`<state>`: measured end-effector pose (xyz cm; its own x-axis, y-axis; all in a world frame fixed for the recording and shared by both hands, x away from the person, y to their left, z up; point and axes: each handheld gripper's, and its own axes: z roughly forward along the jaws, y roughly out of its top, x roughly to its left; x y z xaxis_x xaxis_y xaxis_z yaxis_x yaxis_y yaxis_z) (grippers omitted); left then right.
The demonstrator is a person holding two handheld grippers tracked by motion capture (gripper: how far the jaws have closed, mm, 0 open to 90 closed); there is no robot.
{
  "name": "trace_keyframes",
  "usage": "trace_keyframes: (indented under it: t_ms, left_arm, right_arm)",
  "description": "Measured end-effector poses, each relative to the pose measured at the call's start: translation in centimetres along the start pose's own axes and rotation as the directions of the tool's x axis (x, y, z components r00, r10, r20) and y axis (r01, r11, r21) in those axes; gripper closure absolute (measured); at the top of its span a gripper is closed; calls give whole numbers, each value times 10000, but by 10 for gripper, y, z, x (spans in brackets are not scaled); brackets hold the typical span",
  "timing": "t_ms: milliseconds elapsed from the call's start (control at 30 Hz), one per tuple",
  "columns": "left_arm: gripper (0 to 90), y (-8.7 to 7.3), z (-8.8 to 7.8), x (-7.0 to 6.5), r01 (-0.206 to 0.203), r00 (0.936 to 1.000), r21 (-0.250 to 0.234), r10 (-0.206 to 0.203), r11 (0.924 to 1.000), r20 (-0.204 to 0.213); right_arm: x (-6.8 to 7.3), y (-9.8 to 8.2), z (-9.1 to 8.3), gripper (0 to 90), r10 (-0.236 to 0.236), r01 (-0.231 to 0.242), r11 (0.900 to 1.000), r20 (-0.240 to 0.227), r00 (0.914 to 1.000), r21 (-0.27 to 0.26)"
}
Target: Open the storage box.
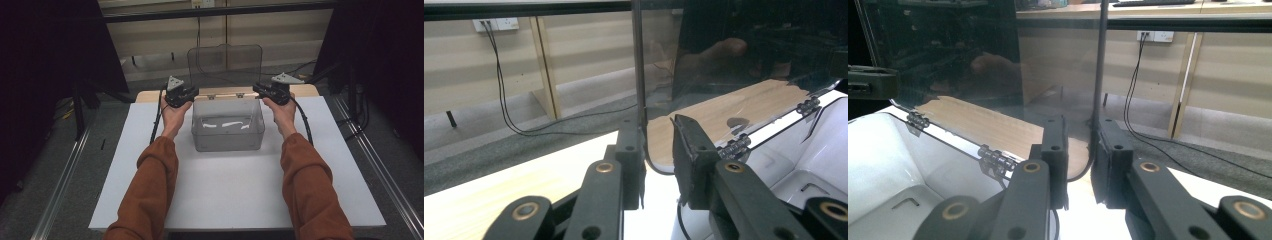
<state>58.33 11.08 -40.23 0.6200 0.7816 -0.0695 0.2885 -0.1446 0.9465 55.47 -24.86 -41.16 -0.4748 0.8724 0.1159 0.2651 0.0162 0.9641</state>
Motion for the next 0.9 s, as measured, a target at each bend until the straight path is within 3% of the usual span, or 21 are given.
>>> trace_keyframes:
  t_ms: [200, 300, 533, 733, 900]
  left_arm:
    - [713, 1, 2, -1, 185, 9998, 129, -185, 9997, -40]
    - [706, 4, 4, 0, 205, 9998, 363, -203, 9991, -39]
    - [710, 7, 6, 3, 788, 9968, 655, -793, 9947, 54]
    - [675, 12, 8, 2, 596, 9982, 1157, -588, 9915, -105]
    - [657, 12, 11, 3, 887, 9961, 1215, -882, 9886, -101]
  right_arm:
    - [-1, 3, 2, 761, 80, -80, 9997, -26, 10000, 230]
    - [-3, 4, 3, 754, 357, -353, 9988, -100, 9993, 354]
    - [-3, 8, 7, 743, 802, -801, 9947, 18, 9968, 641]
    - [-4, 10, 9, 736, 1014, -1012, 9914, 20, 9948, 835]
    - [-5, 10, 11, 719, 1239, -1237, 9875, 49, 9923, 976]
